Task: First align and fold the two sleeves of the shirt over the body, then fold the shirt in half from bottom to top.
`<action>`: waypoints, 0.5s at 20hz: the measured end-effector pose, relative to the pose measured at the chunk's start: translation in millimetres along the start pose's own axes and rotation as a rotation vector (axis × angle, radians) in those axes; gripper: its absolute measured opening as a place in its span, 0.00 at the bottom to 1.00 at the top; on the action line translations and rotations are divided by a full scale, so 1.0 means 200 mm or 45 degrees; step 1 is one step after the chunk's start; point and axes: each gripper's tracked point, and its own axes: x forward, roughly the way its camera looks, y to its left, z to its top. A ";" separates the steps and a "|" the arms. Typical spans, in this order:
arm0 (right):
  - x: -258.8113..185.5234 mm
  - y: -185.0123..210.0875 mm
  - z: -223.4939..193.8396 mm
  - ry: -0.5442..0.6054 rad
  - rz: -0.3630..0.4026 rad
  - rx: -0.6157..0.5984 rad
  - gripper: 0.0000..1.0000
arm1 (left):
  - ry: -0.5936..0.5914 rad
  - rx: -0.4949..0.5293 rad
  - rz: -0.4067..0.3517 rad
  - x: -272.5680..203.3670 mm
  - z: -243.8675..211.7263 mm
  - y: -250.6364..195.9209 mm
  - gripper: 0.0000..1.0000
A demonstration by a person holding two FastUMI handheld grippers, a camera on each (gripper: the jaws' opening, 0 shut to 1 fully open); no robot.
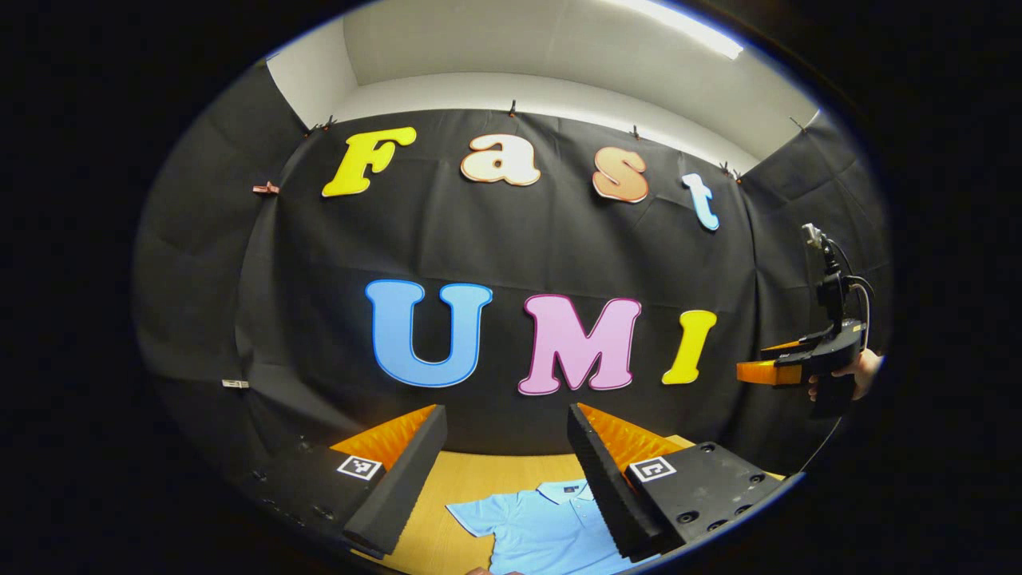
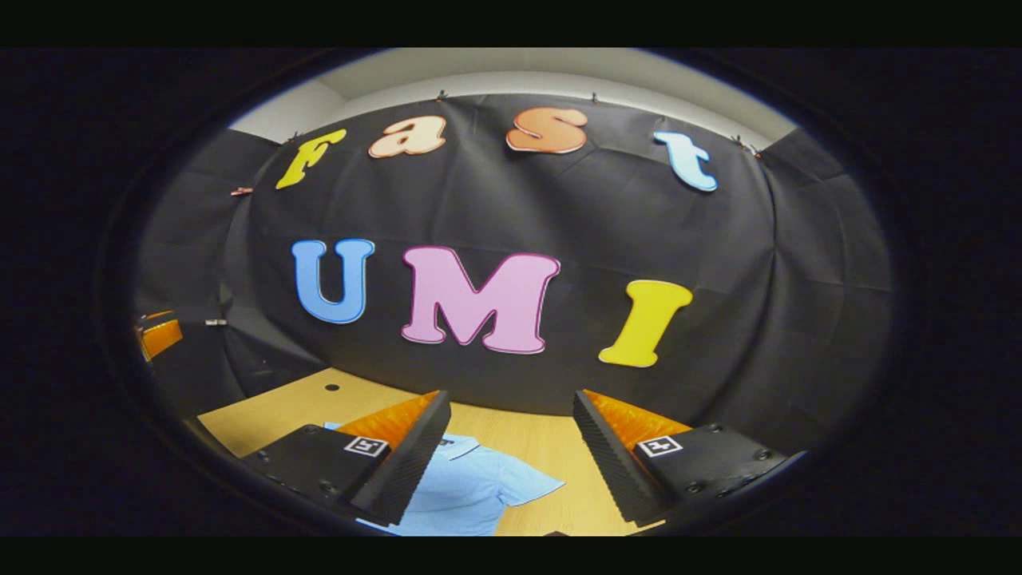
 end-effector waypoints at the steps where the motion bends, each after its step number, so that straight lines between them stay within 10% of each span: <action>1: 0.02 0.02 -0.17 0.203 0.036 0.100 0.97 | -0.001 0.003 0.021 0.02 0.00 0.01 0.97; 10: 0.74 -0.27 -0.60 0.305 0.103 0.126 0.97 | 0.082 0.013 0.147 0.38 -0.10 -0.09 0.97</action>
